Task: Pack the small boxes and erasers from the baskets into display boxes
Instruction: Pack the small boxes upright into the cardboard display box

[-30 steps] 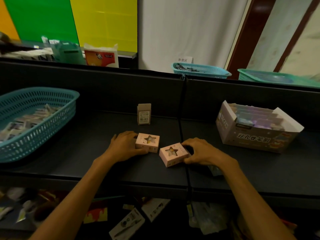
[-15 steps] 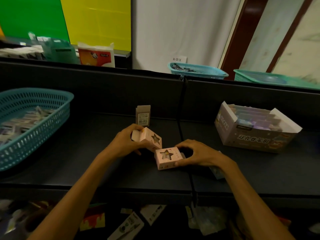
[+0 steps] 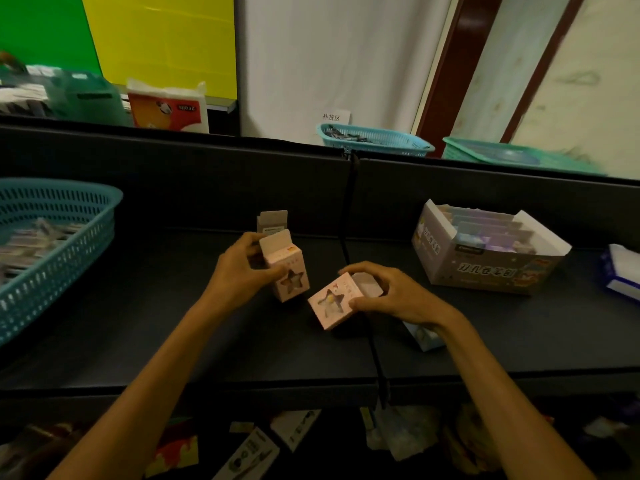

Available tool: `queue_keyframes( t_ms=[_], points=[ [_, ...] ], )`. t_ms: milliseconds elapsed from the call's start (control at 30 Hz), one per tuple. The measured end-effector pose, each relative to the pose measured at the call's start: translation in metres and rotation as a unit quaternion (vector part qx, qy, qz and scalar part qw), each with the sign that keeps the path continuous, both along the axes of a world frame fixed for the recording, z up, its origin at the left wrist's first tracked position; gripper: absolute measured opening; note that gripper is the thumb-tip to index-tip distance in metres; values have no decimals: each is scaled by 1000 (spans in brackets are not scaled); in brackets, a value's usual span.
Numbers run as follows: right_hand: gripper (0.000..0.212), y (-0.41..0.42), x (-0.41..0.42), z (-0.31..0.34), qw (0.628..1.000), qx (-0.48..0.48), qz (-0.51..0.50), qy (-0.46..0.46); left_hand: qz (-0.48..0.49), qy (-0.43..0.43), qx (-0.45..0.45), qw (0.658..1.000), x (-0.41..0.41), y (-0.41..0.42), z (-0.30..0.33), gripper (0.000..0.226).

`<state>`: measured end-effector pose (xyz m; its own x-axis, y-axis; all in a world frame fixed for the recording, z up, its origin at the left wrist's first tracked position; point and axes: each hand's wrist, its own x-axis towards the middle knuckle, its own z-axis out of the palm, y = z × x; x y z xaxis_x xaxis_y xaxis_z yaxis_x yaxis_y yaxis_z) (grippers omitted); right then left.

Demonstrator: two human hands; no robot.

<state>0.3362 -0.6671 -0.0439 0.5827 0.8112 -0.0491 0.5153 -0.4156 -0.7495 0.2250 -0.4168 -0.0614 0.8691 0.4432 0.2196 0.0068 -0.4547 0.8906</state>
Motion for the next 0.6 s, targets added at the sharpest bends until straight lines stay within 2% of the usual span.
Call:
queue_keyframes(
  t_ms=[100,200,400,600],
  points=[
    [51,-6,0,7,1000,27,-13,-6,-16,-21,9,1000,4,-5,5,52],
    [60,-18,0,19,996,74,-44,-16,-39,-46,9,998,9,-14,13,48],
    [66,-64,16,47,975,178,-123,-51,-111,-85,21,990,29,-51,37,43],
    [52,-124,50,74,953,173,-197,-151,-151,-122,30,980,66,-105,60,48]
  ],
)
